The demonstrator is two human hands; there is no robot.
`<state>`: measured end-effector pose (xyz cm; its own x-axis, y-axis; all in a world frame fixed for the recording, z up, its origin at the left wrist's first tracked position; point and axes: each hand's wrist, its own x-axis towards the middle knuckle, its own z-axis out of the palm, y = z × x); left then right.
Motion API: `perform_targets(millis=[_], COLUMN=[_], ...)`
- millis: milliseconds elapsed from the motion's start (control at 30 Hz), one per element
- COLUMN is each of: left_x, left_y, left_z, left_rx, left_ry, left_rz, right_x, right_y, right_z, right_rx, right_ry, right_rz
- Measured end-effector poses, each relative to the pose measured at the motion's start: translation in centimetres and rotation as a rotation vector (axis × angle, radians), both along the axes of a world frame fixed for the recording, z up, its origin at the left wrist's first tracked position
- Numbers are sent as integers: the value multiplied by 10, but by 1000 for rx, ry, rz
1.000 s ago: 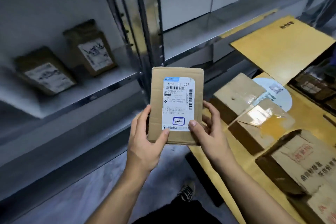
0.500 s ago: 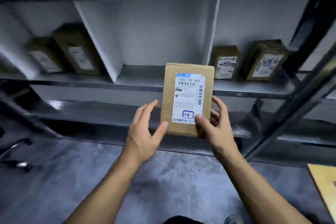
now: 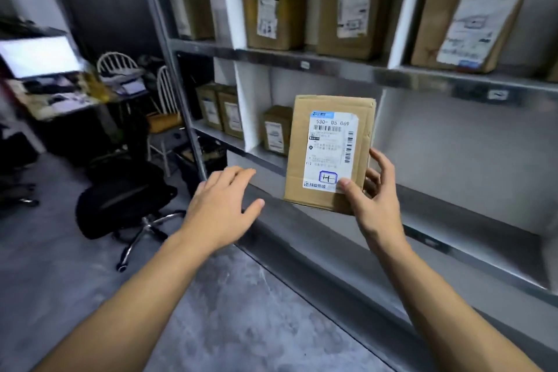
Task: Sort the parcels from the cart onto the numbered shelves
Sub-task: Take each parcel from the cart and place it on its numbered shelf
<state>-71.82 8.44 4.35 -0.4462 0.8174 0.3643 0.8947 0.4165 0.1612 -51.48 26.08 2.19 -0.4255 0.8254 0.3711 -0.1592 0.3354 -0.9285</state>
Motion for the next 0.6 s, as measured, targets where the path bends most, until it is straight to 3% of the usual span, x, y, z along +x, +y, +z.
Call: perform_targets(millis=[600], left_x=[-322], left_y=[67], left_z=[71], left_rx=[184], left_ry=[127], left_rz=[191], right_x=[-373], right_y=[92], right_z=[111], right_rx=[218], right_ry=[114], right_rz=[101])
